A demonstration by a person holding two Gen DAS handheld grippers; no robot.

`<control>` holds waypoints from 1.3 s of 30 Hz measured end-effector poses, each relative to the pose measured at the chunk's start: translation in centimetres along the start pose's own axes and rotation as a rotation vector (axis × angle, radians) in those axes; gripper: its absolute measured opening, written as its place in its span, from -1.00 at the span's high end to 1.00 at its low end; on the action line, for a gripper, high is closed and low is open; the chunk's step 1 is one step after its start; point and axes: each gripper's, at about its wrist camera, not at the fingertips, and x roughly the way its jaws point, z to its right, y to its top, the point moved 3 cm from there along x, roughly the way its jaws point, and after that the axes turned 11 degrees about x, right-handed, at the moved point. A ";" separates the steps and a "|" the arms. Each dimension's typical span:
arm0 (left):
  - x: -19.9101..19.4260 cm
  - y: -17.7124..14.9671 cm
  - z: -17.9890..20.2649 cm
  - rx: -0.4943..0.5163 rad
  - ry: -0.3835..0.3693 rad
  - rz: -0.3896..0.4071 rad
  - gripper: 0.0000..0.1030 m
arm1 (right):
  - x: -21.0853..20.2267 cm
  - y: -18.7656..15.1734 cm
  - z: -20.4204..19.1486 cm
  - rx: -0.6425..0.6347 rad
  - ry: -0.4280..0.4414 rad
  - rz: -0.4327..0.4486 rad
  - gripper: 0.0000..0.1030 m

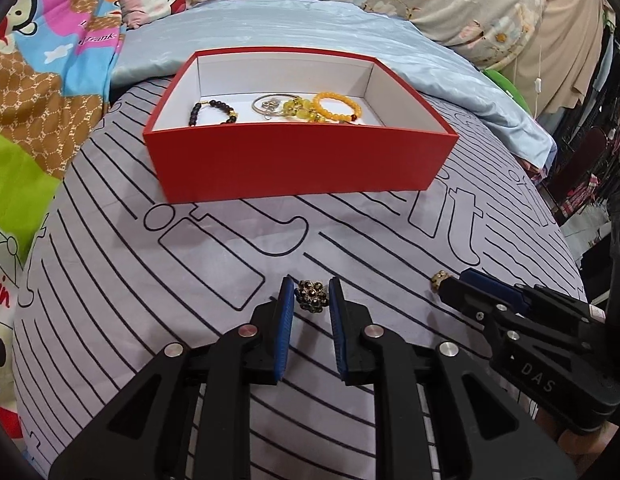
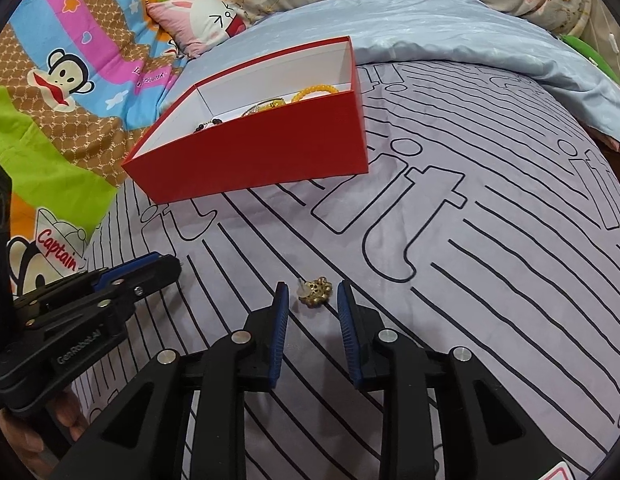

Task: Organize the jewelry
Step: 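Carry both gold earrings in the two tools into the red box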

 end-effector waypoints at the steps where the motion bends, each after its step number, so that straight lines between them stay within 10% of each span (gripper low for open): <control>1: -0.1 0.0 -0.2 -0.004 0.003 0.001 0.67 | 0.2 0.0 0.0 -0.001 0.000 -0.002 0.50; 22: -2.1 1.1 -1.9 -0.032 0.010 0.041 0.67 | -1.9 1.4 -0.7 -0.015 0.007 0.064 0.67; 39: -5.9 8.9 -4.0 -0.012 0.033 0.197 0.67 | -6.6 10.0 -4.8 -0.110 0.110 0.201 0.67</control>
